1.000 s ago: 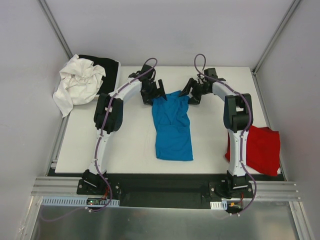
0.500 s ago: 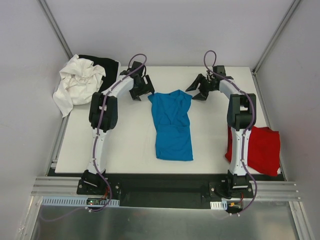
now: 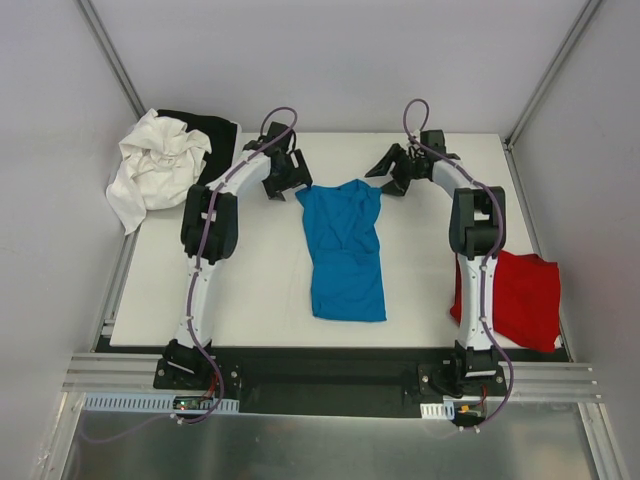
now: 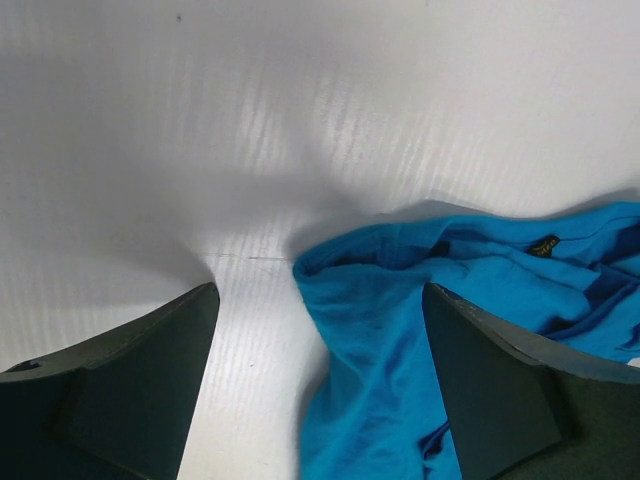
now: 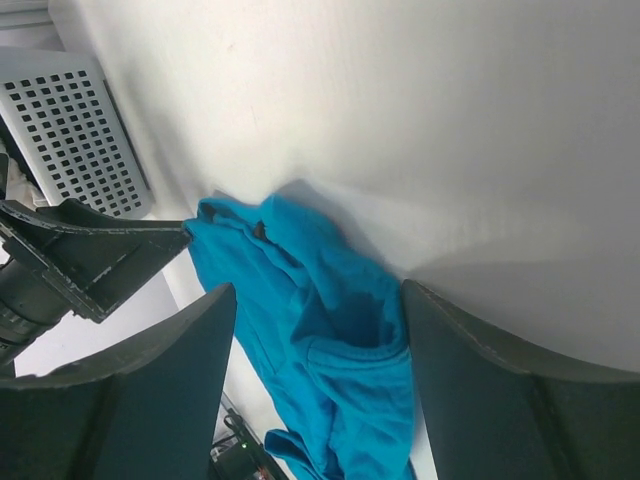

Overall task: Fold and stack the t-shirts
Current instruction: Fold the tshirt

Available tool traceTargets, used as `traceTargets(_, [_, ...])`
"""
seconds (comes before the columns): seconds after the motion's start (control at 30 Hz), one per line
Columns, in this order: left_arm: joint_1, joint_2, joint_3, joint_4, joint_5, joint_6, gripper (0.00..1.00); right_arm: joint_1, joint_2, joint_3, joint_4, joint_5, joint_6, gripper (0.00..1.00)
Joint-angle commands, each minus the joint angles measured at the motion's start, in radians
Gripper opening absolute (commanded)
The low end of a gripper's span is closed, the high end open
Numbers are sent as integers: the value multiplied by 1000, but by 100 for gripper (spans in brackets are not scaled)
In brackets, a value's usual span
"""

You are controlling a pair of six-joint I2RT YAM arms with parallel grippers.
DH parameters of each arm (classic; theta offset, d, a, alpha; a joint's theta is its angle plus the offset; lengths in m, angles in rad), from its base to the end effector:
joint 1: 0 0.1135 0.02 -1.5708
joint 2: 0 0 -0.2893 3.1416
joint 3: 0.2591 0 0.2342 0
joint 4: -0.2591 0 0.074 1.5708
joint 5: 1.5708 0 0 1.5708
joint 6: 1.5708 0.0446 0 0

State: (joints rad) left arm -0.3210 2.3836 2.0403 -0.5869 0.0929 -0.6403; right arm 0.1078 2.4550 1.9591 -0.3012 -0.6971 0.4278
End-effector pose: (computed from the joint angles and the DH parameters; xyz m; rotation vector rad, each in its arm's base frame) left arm 0.5056 -0.1725 0.1978 -0.3694 2.5438 -0.5001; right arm 0.5408 0.0873 0.1646 0.0311 2.3853 1.0813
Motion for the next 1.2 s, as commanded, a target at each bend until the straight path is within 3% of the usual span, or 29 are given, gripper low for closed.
traceTargets(0.0, [-29,61,24,-30,54,-18,84,33,53,4,13,27,8,70])
traceTargets(0.1, [-38,72,43,-25,65,-25,83,44,53,0,16,19,9,69])
traceTargets(0.2, [-44,77,46,-22,68,-29,83,47,42,-20,25,16,8,60])
traceTargets(0.23, [-44,77,46,-22,64,-29,83,47,39,-23,24,15,6,39])
traceTargets(0.27, [-44,77,46,-24,64,-29,82,46,39,-26,22,13,6,26])
traceTargets(0.33, [-44,77,43,-22,57,-30,76,46,38,-29,16,8,6,12])
traceTargets(0.37, [-44,75,43,-22,54,-32,51,46,38,-31,16,8,6,11])
traceTargets(0.4, [-44,75,43,-22,53,-33,38,46,36,-31,16,8,5,11])
traceTargets(0.5, [-44,78,46,-22,50,-35,11,47,36,-31,14,8,6,5])
traceTargets(0.53, [-44,77,44,-24,50,-35,8,44,35,-31,14,8,5,3])
traceTargets(1.17, [-47,-4,57,-24,42,-10,2,46,-33,-46,60,-39,35,1])
